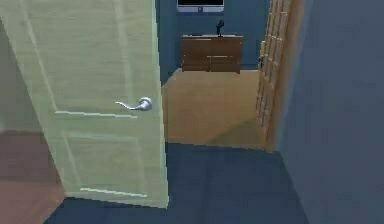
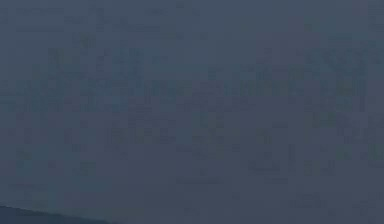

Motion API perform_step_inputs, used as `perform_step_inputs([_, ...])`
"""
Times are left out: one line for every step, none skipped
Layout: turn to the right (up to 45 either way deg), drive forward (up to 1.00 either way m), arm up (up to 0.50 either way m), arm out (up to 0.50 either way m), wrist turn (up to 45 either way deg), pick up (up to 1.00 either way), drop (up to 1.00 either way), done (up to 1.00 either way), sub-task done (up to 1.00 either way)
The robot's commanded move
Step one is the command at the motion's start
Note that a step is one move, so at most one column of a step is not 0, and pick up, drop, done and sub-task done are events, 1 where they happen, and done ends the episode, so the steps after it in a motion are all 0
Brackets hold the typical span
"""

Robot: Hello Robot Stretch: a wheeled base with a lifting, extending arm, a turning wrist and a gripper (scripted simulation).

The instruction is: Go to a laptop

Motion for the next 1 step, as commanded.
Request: perform_step_inputs([-45.0,0.00,0.00,0.00,0.0,0.00,0.00,0.00,0.00])
